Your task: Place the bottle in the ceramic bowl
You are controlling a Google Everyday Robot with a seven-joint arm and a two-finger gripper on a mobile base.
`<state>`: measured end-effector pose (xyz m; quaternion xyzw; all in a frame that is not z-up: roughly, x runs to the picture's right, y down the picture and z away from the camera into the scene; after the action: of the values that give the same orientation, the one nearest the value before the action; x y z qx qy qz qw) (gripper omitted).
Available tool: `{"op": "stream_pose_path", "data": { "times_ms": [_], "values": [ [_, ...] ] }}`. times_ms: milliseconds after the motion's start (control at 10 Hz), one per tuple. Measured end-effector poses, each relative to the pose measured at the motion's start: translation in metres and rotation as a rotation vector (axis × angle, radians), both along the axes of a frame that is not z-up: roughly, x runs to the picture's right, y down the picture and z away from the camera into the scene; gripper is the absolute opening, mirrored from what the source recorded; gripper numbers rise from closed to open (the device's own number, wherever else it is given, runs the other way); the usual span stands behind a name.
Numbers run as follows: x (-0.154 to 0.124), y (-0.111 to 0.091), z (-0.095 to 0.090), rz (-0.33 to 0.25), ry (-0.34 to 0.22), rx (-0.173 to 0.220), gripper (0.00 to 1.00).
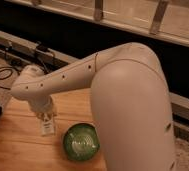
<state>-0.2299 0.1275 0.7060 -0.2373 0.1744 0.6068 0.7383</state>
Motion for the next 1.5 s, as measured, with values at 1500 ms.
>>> {"op": "stream_pose_path", "data": {
  "times_ms": [1500],
  "values": [
    [0.100,0.021,0.019,0.420,-0.278,0.070,0.00]
  ]
}}
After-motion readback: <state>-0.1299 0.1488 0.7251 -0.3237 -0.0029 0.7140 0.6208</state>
